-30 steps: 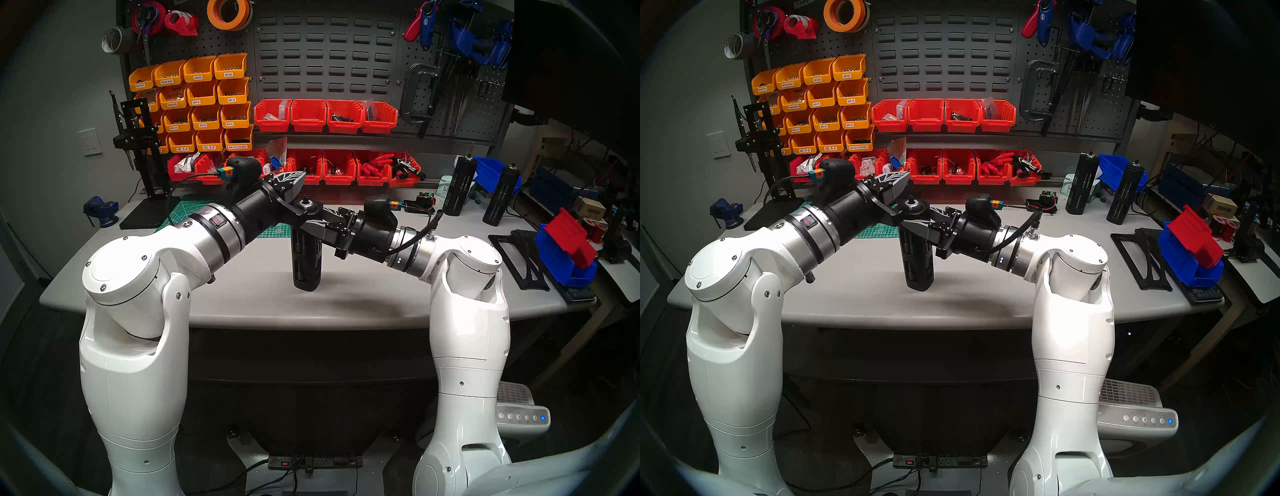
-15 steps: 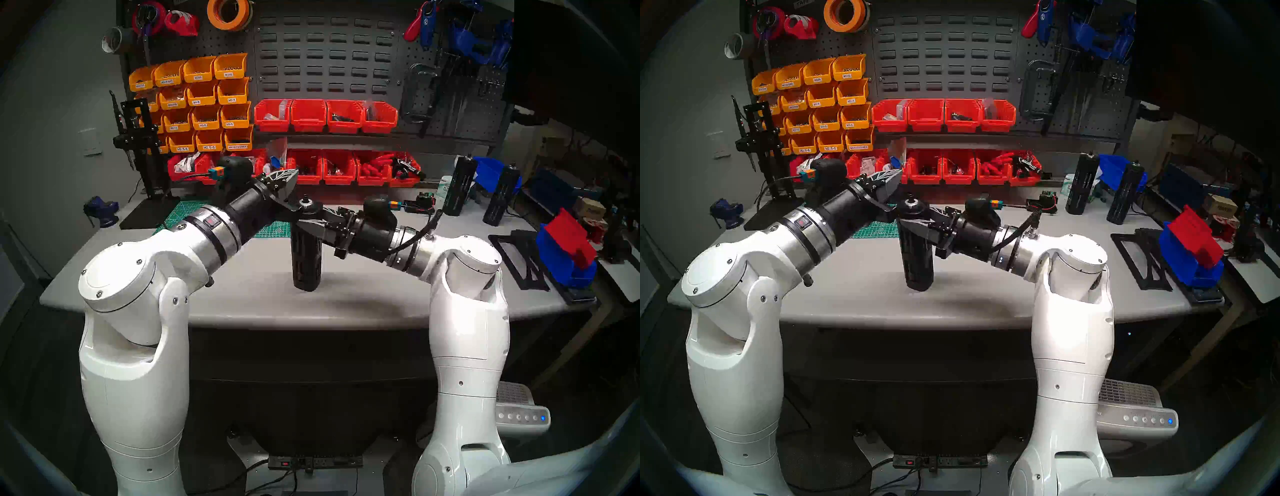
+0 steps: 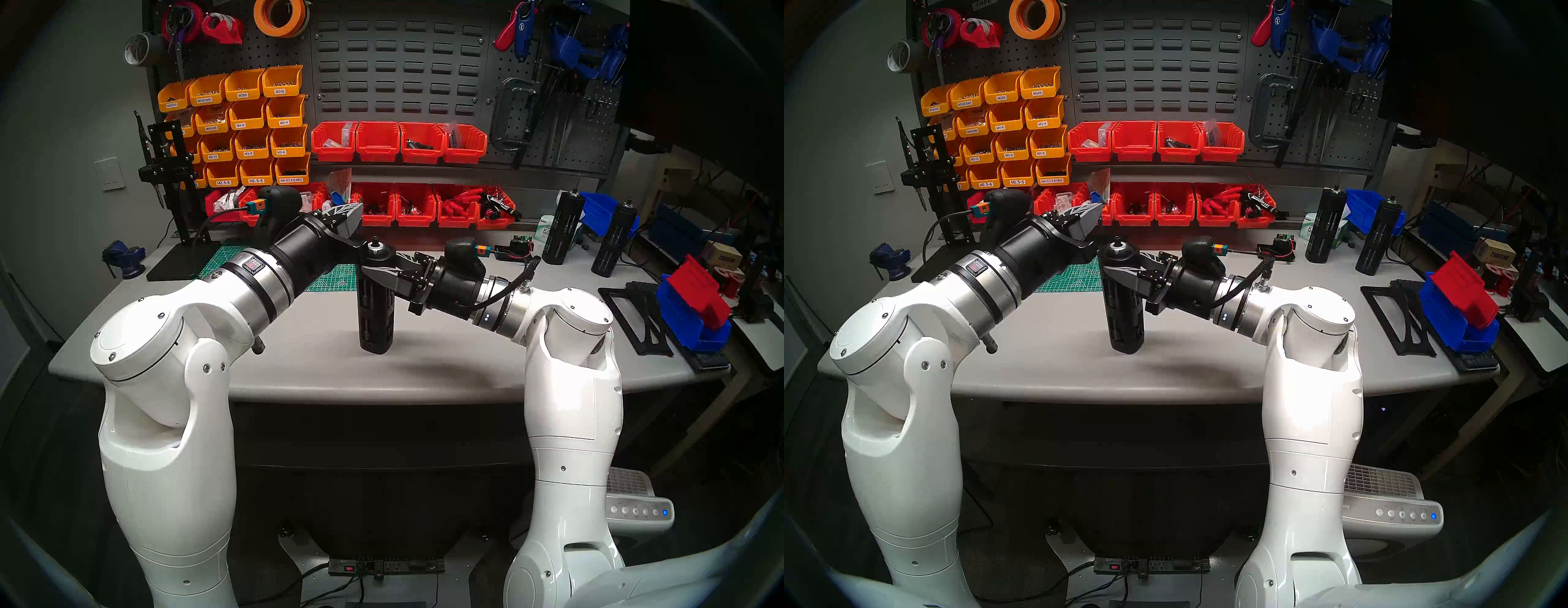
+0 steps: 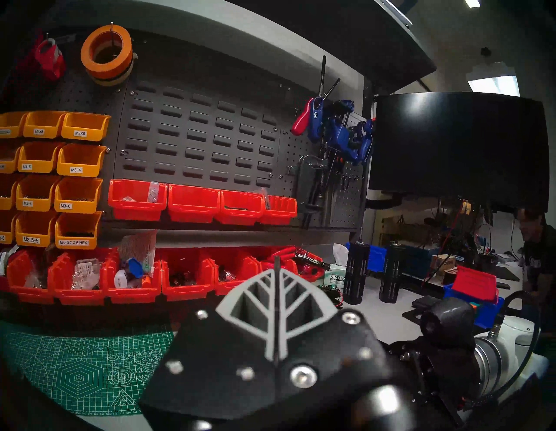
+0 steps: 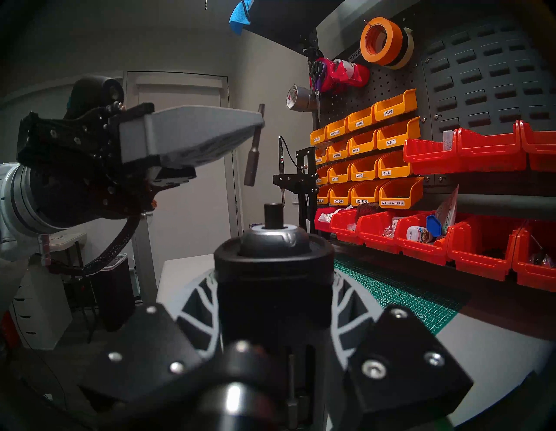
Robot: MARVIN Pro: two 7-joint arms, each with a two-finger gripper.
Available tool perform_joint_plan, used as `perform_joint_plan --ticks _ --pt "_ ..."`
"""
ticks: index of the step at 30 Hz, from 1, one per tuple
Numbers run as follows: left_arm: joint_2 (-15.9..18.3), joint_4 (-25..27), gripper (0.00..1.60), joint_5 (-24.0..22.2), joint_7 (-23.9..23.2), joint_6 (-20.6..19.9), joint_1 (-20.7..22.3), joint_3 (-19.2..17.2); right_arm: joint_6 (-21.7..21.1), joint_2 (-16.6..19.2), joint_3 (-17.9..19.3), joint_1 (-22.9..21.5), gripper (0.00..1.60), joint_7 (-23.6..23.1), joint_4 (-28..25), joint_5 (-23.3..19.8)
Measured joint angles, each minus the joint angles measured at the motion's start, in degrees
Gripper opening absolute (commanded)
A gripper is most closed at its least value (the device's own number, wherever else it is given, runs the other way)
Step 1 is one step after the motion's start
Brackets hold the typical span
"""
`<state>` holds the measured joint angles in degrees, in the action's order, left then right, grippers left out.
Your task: Pick a screwdriver bit and insert it into the screwdriver
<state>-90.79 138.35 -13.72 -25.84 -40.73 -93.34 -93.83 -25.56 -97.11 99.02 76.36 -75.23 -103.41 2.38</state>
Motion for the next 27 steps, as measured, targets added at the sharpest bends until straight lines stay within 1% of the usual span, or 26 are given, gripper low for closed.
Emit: perform_joint_plan --ticks 9,16,27 --pt "-0.65 0.02 0.0 -1.85 1.86 0.98 -0.34 1.3 -0.09 -0.01 -0.48 -0.04 0.0 -1.04 -0.06 0.0" --pt "-0.81 0.05 0.0 -1.91 2.14 2.21 -0.77 1.99 -0.57 -0.01 -0.63 -0.02 0.0 -1.88 -0.63 0.02" --pt "-0.15 0.06 0.0 -1.04 1.44 5.04 -2.85 2.12 -1.45 0.0 -0.67 -0.04 0.0 -2.26 -1.41 0.33"
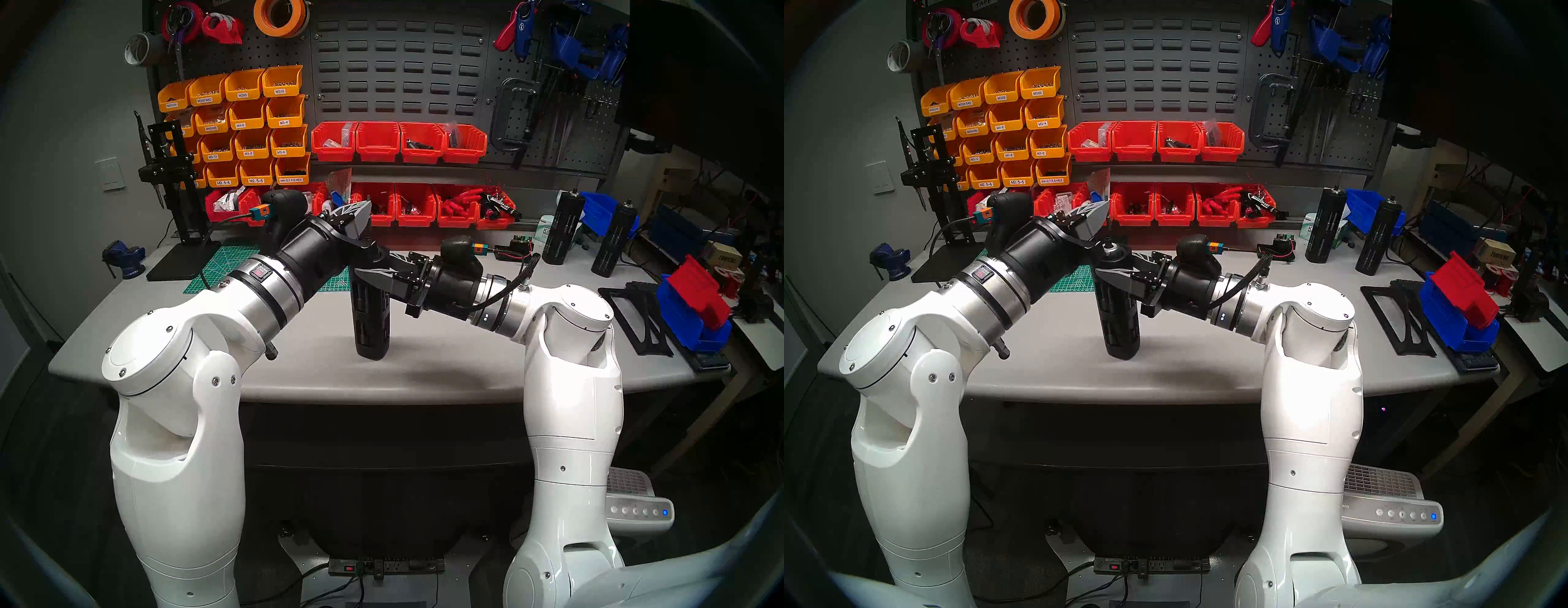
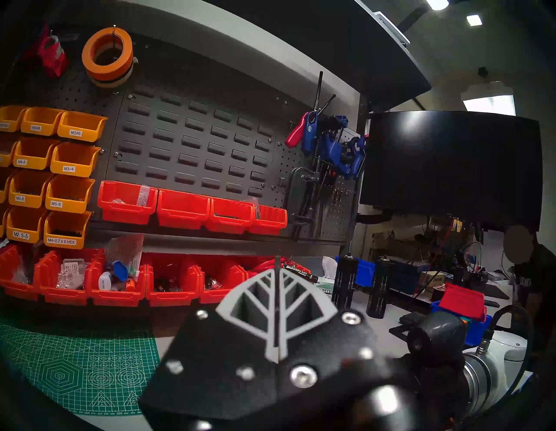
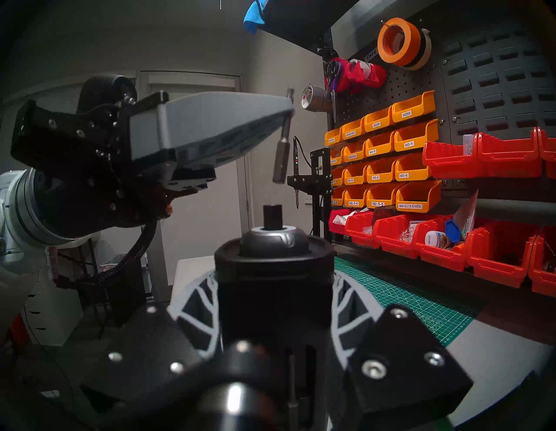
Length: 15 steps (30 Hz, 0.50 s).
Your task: Pick a screwdriver bit and insert it into the screwdriver
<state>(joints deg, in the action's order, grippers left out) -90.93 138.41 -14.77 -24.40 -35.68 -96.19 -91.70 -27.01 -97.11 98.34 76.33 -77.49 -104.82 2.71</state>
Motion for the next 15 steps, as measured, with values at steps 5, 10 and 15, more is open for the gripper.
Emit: perform_joint_plan --ticks 5,10,15 --pt "0.15 0.0 0.0 0.59 -0.16 1.18 -0.86 -0.14 -0.22 -0.01 0.0 -0.04 0.0 -0.03 -0.22 0.15" --pt "0.11 0.0 0.0 0.88 -0.35 2.13 -1.41 -0.2 -0.29 -0.03 0.03 -0.09 0.0 -0.04 -0.47 0.18" --pt "-0.12 0.0 0.0 0.89 -0.43 2.74 -1.62 -0.21 -0.36 -0.03 0.09 -0.1 0.0 -0.03 -0.65 0.17"
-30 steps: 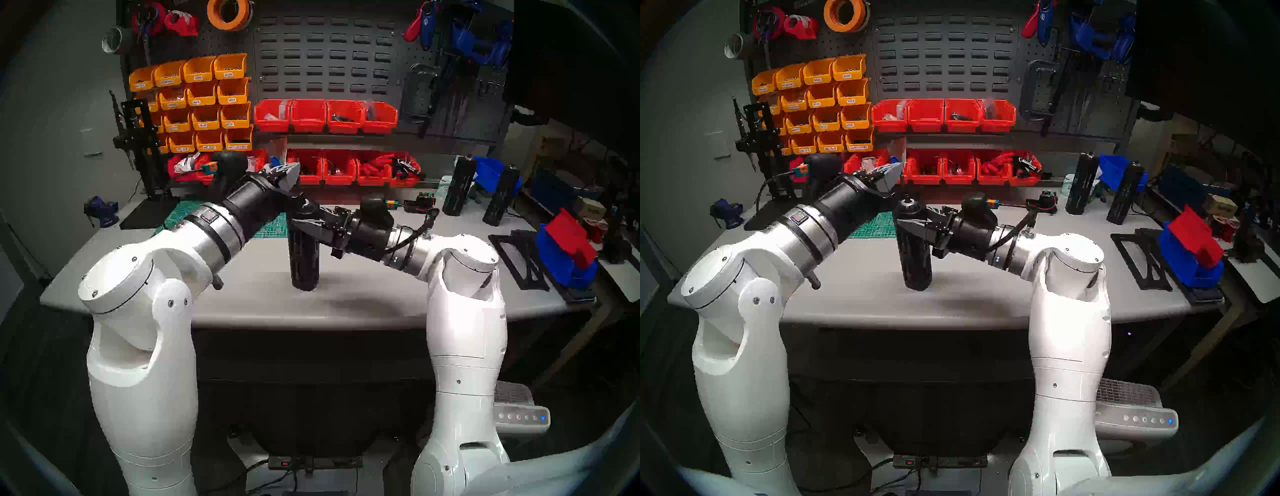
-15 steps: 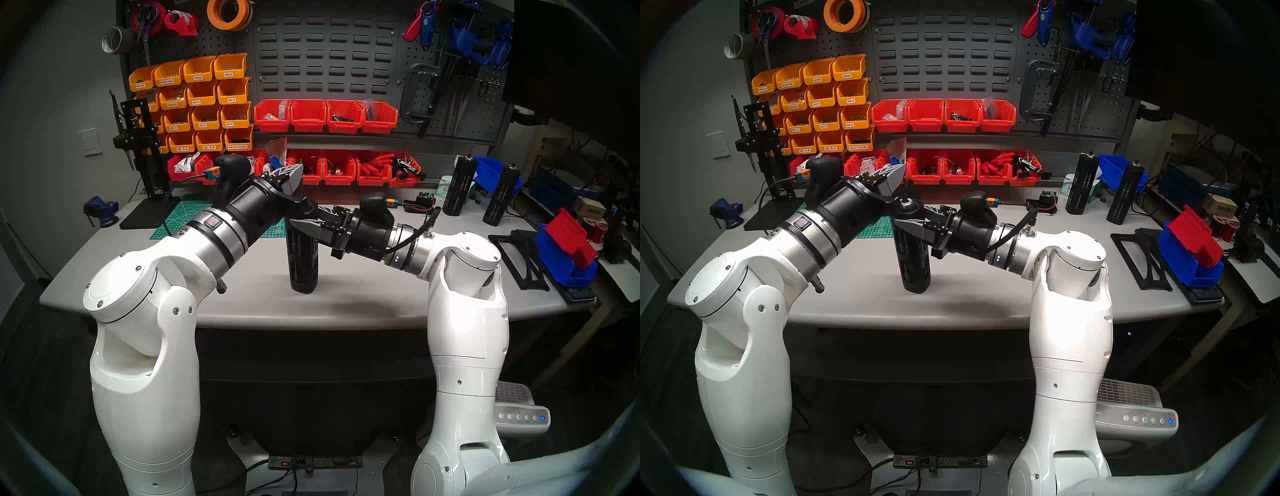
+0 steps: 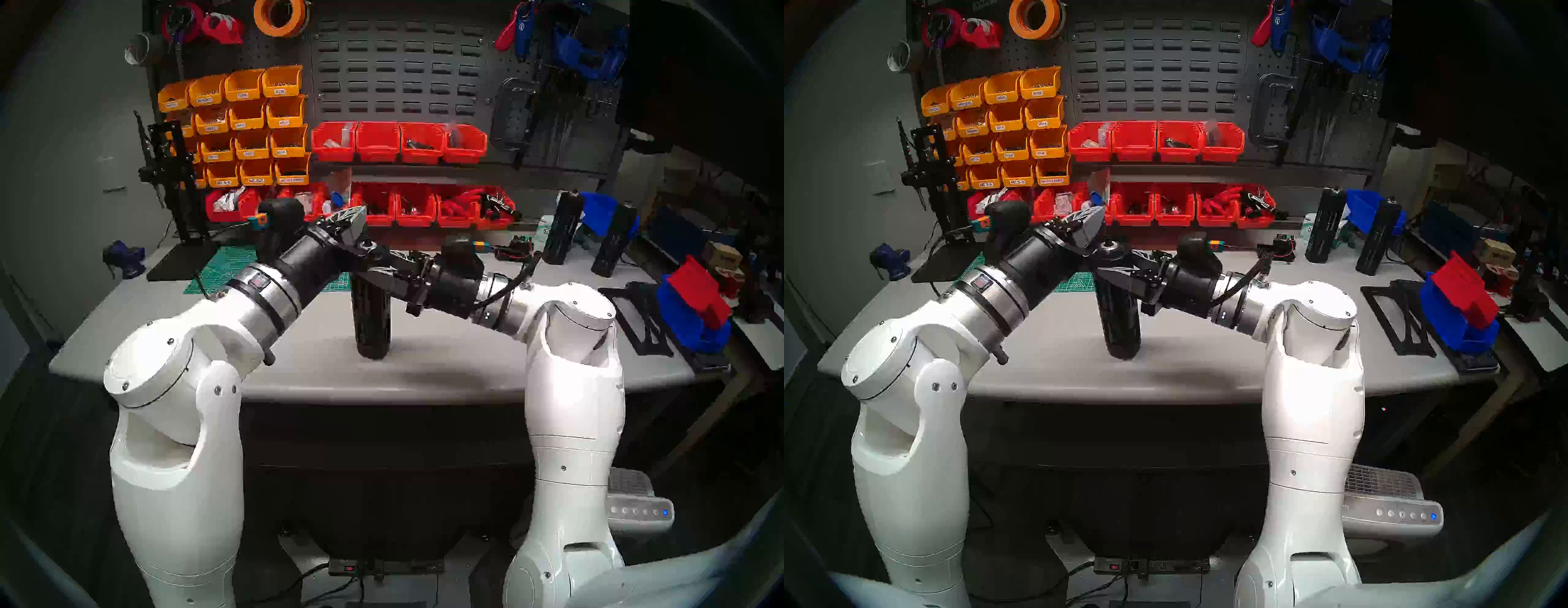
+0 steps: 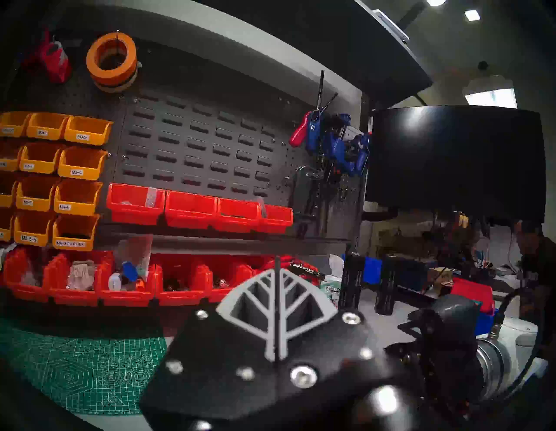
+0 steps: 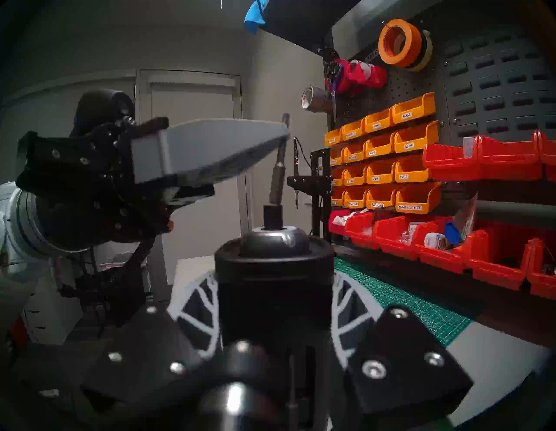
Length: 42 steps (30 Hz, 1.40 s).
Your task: Pick a screwdriver bit and insert it into the screwdriver
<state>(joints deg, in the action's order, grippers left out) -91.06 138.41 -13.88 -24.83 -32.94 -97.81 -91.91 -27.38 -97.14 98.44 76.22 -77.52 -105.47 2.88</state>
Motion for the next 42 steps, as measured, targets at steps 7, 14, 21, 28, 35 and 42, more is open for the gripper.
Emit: perform_joint_plan --ticks 7,14,21,28,35,42 --pt "-0.51 0.0 0.0 -0.3 -0.03 0.56 -0.08 0.02 -0.24 0.0 -0.04 0.01 0.0 0.18 -0.2 -0.06" --pt "-0.72 0.0 0.0 -0.57 -0.11 0.59 -0.03 0.32 -0.26 0.0 -0.25 0.01 0.0 0.29 -0.2 -0.11" --pt "-0.83 0.0 0.0 -0.57 -0.23 0.67 -0.06 0.69 -0.17 0.0 -0.46 -0.01 0.0 0.35 -0.16 -0.15" --pt "-0.87 0.0 0.0 -0.55 -0.3 0.72 -0.09 0.53 -0.08 -0.01 -0.48 -0.05 0.0 0.67 -0.08 -0.17" --pt "-0.92 0.0 0.0 -0.54 -0.3 0.71 -0.06 0.03 0.02 -0.04 -0.42 -0.15 0.0 0.98 0.03 -0.17" --pt "-0.98 0.0 0.0 -0.54 -0.37 0.71 -0.06 -0.2 0.1 -0.1 -0.26 -0.27 0.0 1.03 0.18 -0.19"
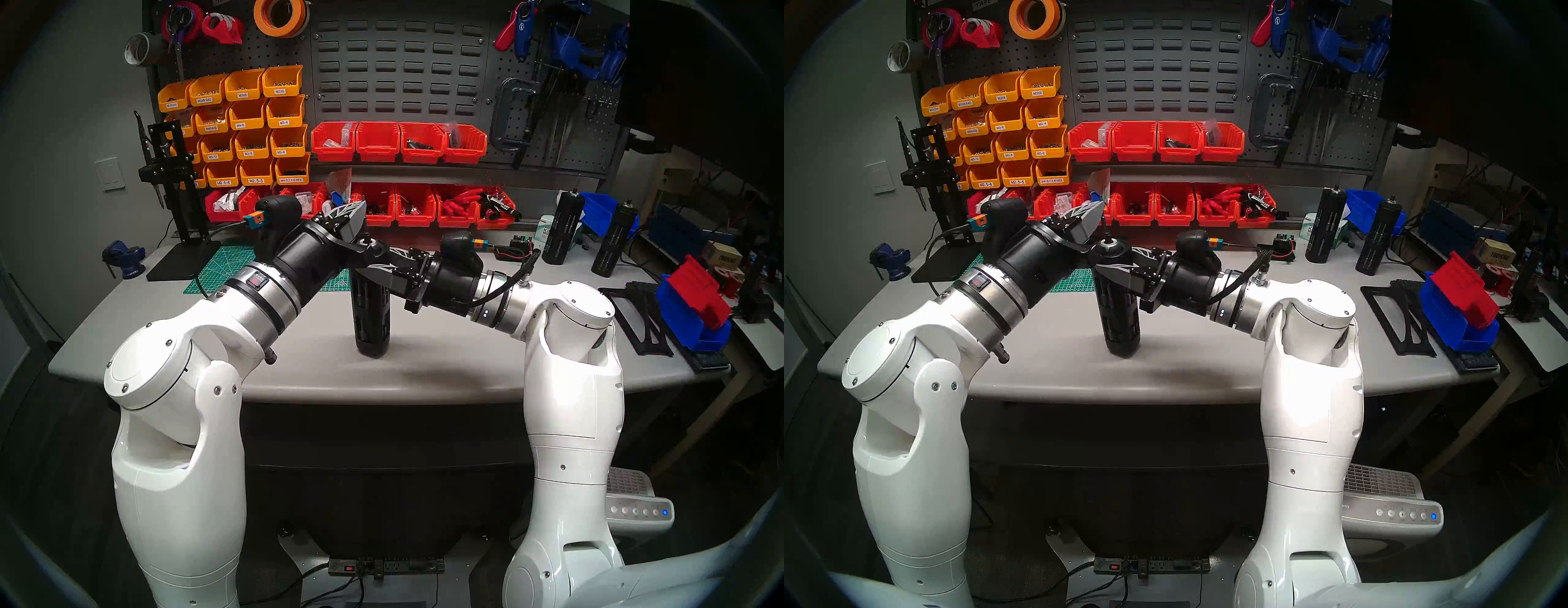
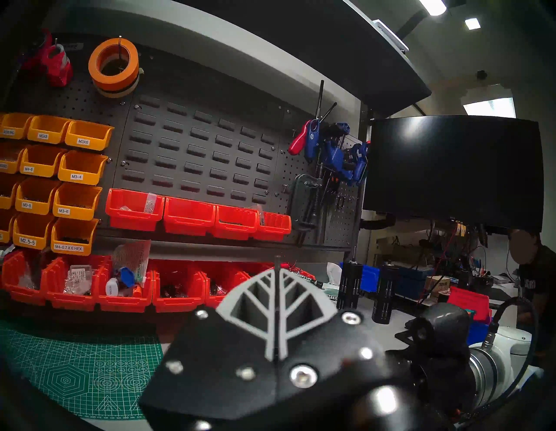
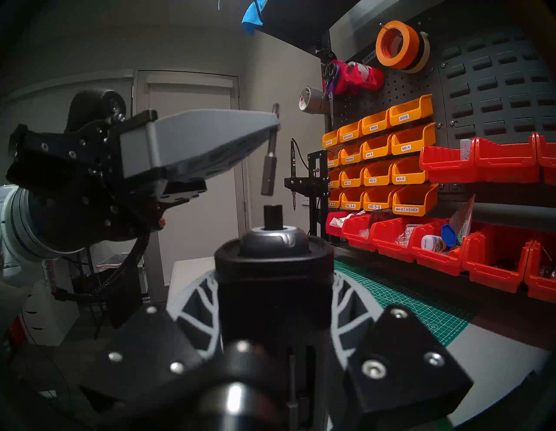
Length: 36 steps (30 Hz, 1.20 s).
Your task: Pick a screwdriver bit and insert it into the screwdriver
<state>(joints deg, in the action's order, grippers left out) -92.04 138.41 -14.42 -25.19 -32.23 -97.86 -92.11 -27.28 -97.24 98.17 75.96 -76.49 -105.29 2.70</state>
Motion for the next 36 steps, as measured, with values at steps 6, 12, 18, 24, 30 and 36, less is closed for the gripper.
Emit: perform_joint_plan --ticks 6,12,18,24,30,36 --pt "-0.04 0.0 0.0 0.0 -0.01 0.0 0.01 0.0 0.0 -0.04 0.12 -0.09 0.0 -0.32 0.0 -0.01" --pt "-0.07 0.0 0.0 0.0 -0.01 0.01 0.03 0.24 0.0 -0.07 0.18 -0.16 0.0 -0.84 0.0 -0.03" --pt "-0.09 -0.03 0.0 0.0 -0.04 0.01 0.09 0.57 0.0 -0.13 0.23 -0.23 0.0 -1.09 0.0 -0.03" --pt "-0.1 -0.03 0.0 0.02 -0.05 0.0 0.1 0.69 0.01 -0.19 0.29 -0.32 0.0 -1.09 0.01 -0.03" --pt "-0.11 -0.02 0.0 0.03 -0.06 0.0 0.09 0.75 0.05 -0.24 0.43 -0.4 0.0 -1.09 0.16 -0.03" --pt "-0.12 -0.02 0.0 0.03 -0.06 0.0 0.09 0.79 0.12 -0.31 0.59 -0.5 0.0 -1.07 0.33 -0.03"
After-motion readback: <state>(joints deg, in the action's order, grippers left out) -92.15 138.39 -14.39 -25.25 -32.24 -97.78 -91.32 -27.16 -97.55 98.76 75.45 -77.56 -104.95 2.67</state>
